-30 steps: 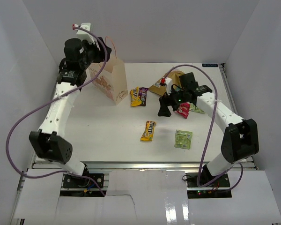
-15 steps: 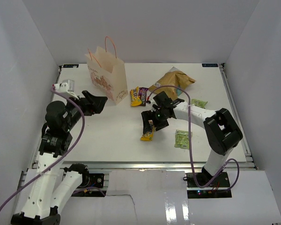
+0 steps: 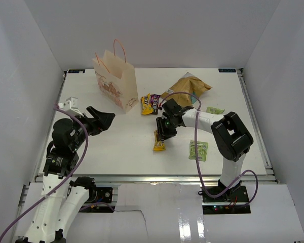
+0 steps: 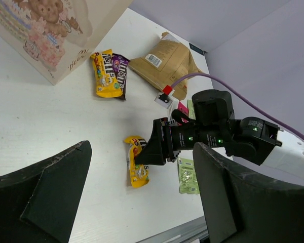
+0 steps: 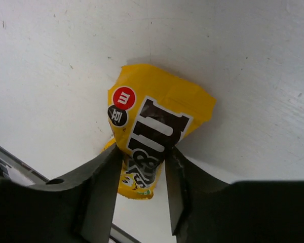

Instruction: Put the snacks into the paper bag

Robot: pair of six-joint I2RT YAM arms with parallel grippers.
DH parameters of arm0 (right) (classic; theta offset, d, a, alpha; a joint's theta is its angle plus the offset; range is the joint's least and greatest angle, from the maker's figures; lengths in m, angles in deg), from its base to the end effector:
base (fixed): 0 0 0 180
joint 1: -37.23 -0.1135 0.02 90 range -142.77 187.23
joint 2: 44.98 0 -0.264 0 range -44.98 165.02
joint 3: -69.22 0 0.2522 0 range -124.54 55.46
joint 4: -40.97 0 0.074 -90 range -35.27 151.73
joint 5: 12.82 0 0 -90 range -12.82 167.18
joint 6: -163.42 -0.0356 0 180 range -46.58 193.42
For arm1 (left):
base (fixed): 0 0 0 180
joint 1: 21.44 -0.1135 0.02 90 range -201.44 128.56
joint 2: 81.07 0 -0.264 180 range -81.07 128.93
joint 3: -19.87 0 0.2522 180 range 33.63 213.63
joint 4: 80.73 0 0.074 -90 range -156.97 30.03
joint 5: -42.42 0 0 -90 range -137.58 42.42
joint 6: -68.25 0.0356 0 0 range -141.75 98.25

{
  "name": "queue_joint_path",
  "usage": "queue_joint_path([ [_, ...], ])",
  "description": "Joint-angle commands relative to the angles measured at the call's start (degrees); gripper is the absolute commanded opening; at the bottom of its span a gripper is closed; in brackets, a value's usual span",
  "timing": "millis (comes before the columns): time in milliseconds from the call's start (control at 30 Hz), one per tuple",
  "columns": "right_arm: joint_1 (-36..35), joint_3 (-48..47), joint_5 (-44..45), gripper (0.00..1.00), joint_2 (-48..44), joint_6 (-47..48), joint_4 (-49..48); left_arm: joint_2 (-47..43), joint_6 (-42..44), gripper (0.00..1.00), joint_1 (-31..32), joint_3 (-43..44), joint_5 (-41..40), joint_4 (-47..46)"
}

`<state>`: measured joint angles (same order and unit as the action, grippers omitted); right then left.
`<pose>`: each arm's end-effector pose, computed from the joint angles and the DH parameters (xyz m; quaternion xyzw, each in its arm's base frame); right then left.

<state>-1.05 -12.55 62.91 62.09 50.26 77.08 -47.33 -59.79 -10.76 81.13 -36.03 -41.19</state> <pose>0.2908 0.2407 0.1628 -0.1569 0.9491 0.2286 0.1491 0.1270 -0.0312 0.3540 -0.1214 0.7663 -0.3294 0.5380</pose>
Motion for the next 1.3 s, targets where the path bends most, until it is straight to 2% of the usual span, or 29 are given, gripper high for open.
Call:
queue_joint_path([
  [0, -0.21, 0.16, 4.50, 0.42, -1.06, 1.88, -0.55, -0.95, -1.77, 0.91, -0.04, -1.53, -0.74, 1.03],
  [33, -0.21, 0.16, 4.59, 0.39, -1.51, 3.19, -0.81, -1.04, -1.77, 0.92, -0.04, -2.41, -0.48, 0.94],
  [100, -0.04, -0.19, 4.77, 0.23, -3.09, 6.61, -1.69, -1.65, -1.16, 0.92, -0.04, -3.29, 0.13, -0.11],
  [167, 0.05, -0.20, 4.07, 0.16, -5.62, 9.61, -3.09, -2.27, -0.81, 0.92, -0.04, -4.52, 0.58, -1.43],
  [400, 0.93, -7.39, -8.14, 0.15, -11.09, 31.84, -6.44, -2.97, 0.16, 0.92, -0.04, -7.25, 2.86, -2.66],
  [467, 0.93, -13.18, -11.38, 0.15, -10.65, 38.15, -6.44, -2.97, -0.01, 0.92, -0.04, -8.30, 3.48, -3.02],
  [567, 0.84, -23.72, -12.46, 0.15, -7.76, 42.83, -7.14, -3.50, -0.28, 0.92, -0.04, -9.53, 3.83, -3.37],
  [600, 0.75, -27.06, -12.20, 0.15, -6.53, 43.28, -7.40, -3.76, -0.28, 0.92, -0.04, -9.80, 4.00, -3.37],
  [733, -0.03, -50.75, -7.20, 0.17, 3.91, 43.29, -8.98, -5.25, -0.54, 0.92, -0.04, -11.64, 5.23, -3.81],
  [800, -0.82, -56.77, -5.00, 0.18, 6.91, 43.28, -12.74, -5.78, -0.80, 0.92, -0.04, -12.52, 5.32, -3.89],
  [1000, -4.78, -61.71, 5.90, 0.19, 13.16, 45.30, -34.52, -6.49, -1.68, 0.92, -0.04, -13.58, 6.20, -4.69],
  [1133, -5.40, -67.69, 9.42, 0.24, 20.81, 46.79, -42.81, -5.70, -2.04, 0.92, -0.04, -13.23, 7.17, -4.69],
  [1267, -5.93, -65.24, 10.04, 0.30, 23.27, 49.52, -49.24, -5.35, -3.00, 0.92, -0.04, -13.67, 7.87, -5.13],
])
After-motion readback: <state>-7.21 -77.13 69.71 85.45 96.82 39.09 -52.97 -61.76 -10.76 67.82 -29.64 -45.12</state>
